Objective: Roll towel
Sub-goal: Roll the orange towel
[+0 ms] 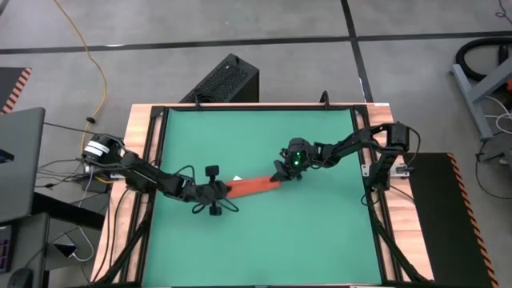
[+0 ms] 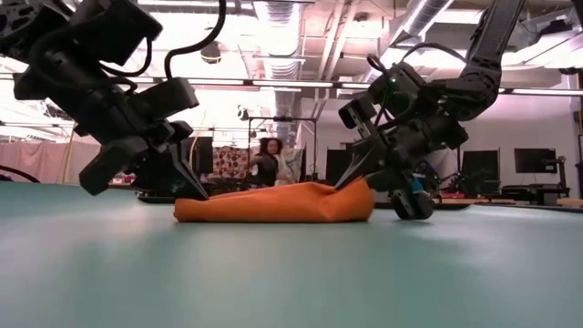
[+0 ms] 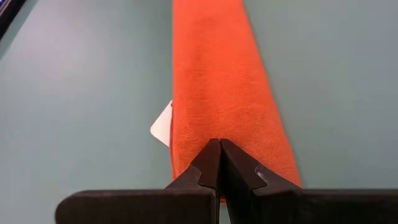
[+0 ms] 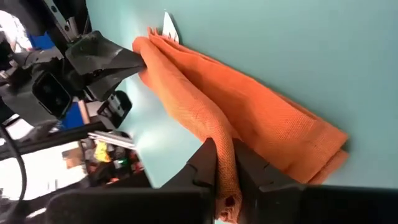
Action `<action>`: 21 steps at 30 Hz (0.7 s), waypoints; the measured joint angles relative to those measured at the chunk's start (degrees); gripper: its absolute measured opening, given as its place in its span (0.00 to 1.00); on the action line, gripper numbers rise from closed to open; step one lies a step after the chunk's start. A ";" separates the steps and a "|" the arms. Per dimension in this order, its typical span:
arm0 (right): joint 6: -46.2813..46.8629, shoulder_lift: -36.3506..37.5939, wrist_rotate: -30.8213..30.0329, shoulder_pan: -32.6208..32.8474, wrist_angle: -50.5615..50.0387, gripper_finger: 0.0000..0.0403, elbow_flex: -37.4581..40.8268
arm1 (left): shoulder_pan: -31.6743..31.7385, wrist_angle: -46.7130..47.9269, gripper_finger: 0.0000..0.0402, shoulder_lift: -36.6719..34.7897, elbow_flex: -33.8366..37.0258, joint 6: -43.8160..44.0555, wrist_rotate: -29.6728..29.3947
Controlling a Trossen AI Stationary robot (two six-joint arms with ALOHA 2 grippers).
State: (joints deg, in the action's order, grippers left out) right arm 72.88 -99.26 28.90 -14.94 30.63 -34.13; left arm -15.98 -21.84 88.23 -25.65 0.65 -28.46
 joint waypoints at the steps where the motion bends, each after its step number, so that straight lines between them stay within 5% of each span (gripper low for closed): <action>1: -1.29 0.00 -0.65 -0.02 0.03 0.12 0.00 | 0.13 0.02 0.00 0.00 0.00 0.07 0.09; 21: -14.42 3.69 -8.98 0.02 -13.72 0.26 -0.07 | -0.84 -4.09 0.00 9.50 -0.15 4.36 0.76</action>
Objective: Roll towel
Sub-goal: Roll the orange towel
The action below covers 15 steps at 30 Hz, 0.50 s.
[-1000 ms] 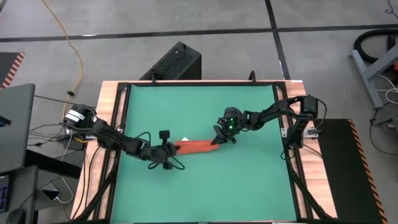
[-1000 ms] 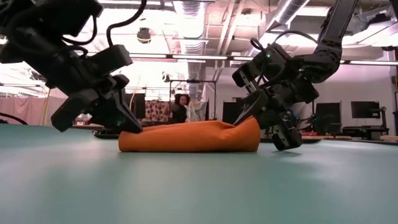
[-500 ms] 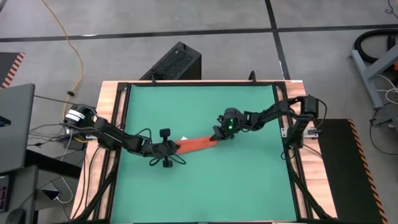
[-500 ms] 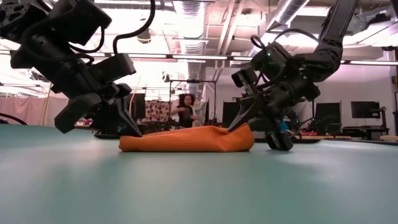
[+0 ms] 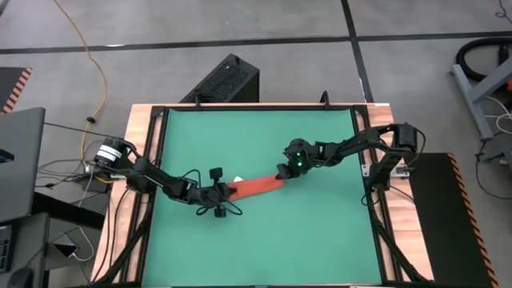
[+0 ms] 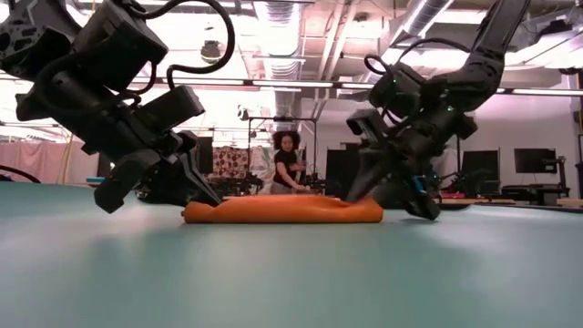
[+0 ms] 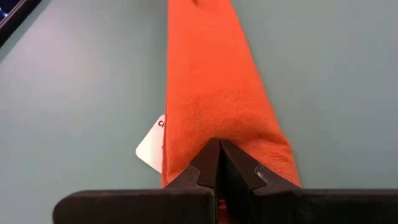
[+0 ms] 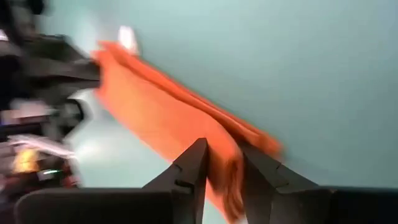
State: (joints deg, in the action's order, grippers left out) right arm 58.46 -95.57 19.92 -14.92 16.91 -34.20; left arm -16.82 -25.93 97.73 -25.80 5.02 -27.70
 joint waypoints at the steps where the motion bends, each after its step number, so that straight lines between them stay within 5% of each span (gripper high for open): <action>1: -1.15 0.79 -1.06 -0.16 -2.31 0.27 0.03 | 0.00 0.14 0.00 0.01 0.00 0.00 0.00; 11: -14.36 12.66 -16.00 -1.07 -11.99 0.31 0.28 | -0.02 0.28 0.00 0.09 0.03 0.39 0.02; 15: -29.29 17.01 -19.66 2.72 -8.81 0.31 0.28 | 0.19 0.26 0.00 0.14 0.04 1.06 0.08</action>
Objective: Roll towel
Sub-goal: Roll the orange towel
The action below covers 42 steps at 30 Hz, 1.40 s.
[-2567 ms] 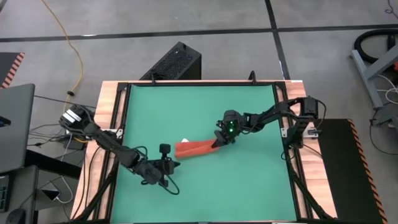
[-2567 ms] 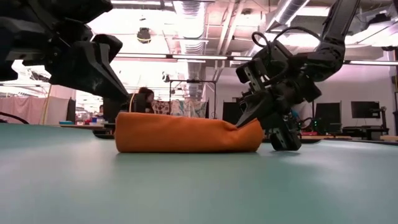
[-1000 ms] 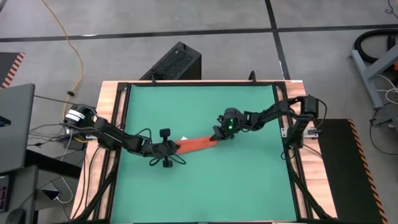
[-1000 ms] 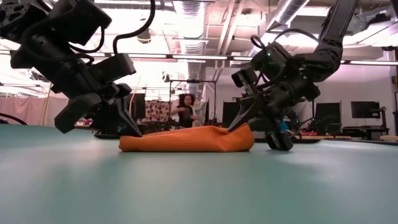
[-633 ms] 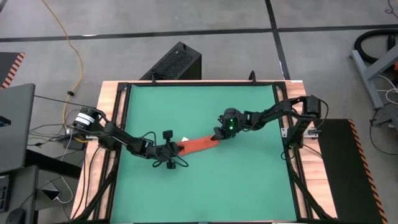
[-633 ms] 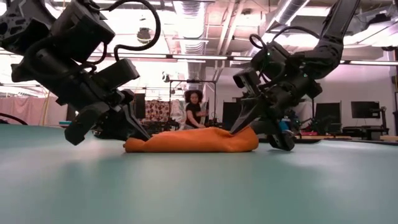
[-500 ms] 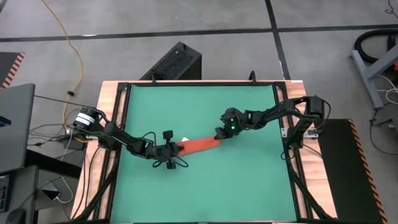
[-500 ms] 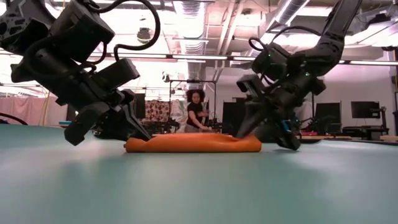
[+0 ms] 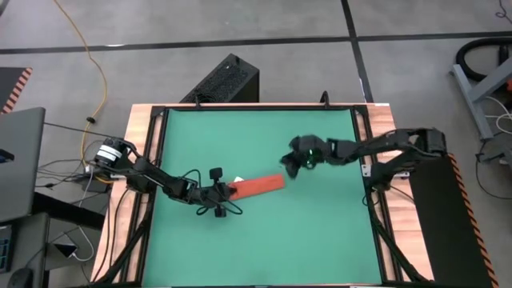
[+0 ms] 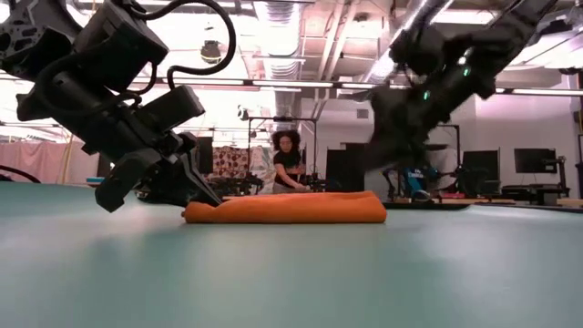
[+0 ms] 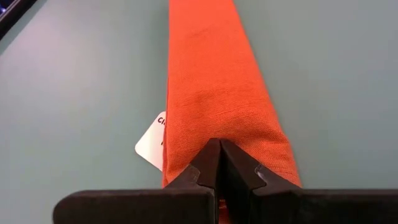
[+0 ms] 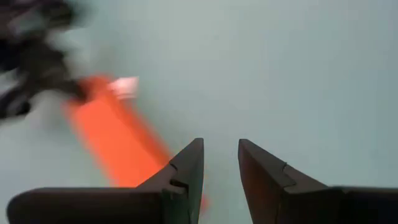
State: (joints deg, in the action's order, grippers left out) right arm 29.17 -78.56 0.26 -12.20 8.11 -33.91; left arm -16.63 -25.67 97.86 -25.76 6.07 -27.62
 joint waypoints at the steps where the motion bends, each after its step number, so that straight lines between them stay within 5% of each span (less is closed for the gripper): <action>1: -4.21 0.25 -1.03 2.29 2.45 0.30 0.00 | 0.00 0.00 0.00 0.00 0.01 0.19 0.09; 7: -16.96 -5.15 -8.16 12.59 18.22 0.26 1.25 | 0.64 -0.07 0.00 0.02 0.04 0.62 0.85; 15: -17.29 -18.06 -12.11 13.61 33.91 0.19 4.09 | 1.82 -0.33 0.00 0.00 0.07 1.15 2.39; 24: -8.75 -28.43 -14.48 13.86 37.08 0.18 3.86 | 1.86 0.51 0.00 -1.85 0.20 2.95 2.96; 29: -3.11 -31.57 -18.49 15.11 36.97 0.18 3.92 | 1.82 5.13 0.00 -10.36 0.42 5.36 3.80; 33: -0.35 -32.82 -19.88 16.57 37.51 0.18 3.93 | 1.00 7.42 0.00 -17.65 0.50 5.08 -1.19; 37: 0.80 -32.98 -22.69 18.37 37.97 0.18 3.99 | -0.70 -7.95 0.00 -18.02 3.75 5.11 -6.16; 42: 1.80 -33.14 -26.27 20.07 38.87 0.18 4.13 | -2.18 -24.38 0.00 -8.35 7.63 6.06 -7.25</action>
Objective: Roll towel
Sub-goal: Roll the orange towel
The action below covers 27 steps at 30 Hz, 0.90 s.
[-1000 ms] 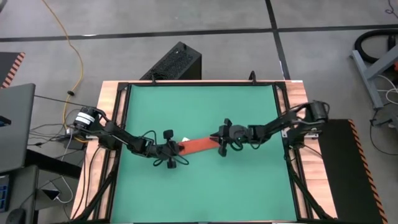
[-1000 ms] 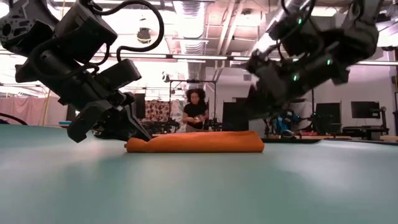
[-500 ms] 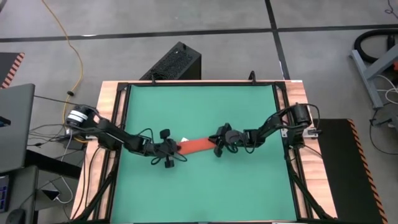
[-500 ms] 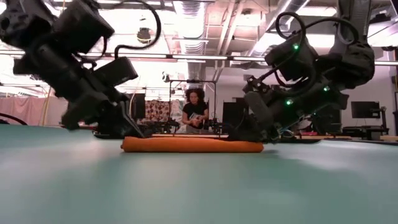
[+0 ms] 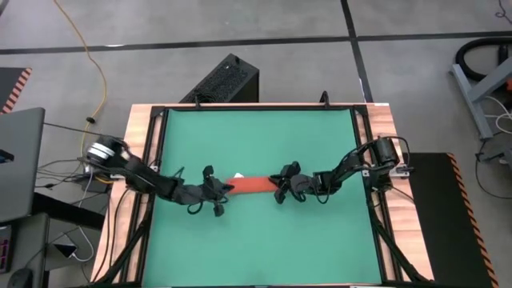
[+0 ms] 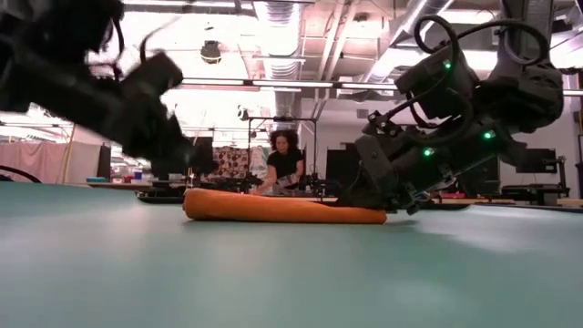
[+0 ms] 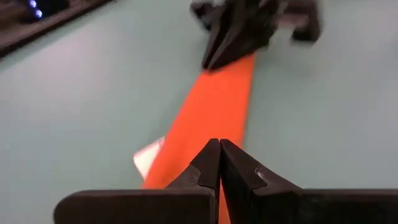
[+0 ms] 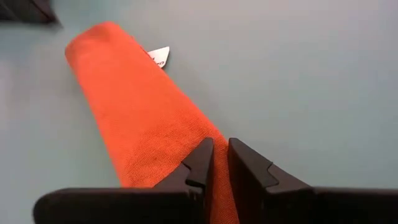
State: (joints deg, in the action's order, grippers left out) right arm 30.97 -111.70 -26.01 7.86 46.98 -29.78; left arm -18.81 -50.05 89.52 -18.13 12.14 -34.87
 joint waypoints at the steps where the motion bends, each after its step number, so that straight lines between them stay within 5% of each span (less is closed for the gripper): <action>1: 0.36 0.00 -0.24 0.10 0.00 0.18 0.00 | 0.02 -1.54 0.00 2.58 -0.02 0.18 -0.15; 8: 0.56 -0.04 -0.23 0.69 0.33 0.18 0.07 | 1.00 -11.67 0.00 13.95 -1.12 -0.65 -5.97; 17: -1.21 3.91 -1.80 1.61 -0.46 0.18 0.17 | 2.56 -3.12 0.00 14.47 -1.25 6.55 -1.61; 27: -15.08 14.66 -8.83 3.92 2.56 0.18 0.28 | 3.28 0.20 0.00 14.29 -1.33 11.98 2.54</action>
State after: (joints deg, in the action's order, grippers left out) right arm 15.89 -97.04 -34.84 11.78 49.54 -29.50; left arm -15.53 -49.85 103.81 -19.46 24.11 -32.32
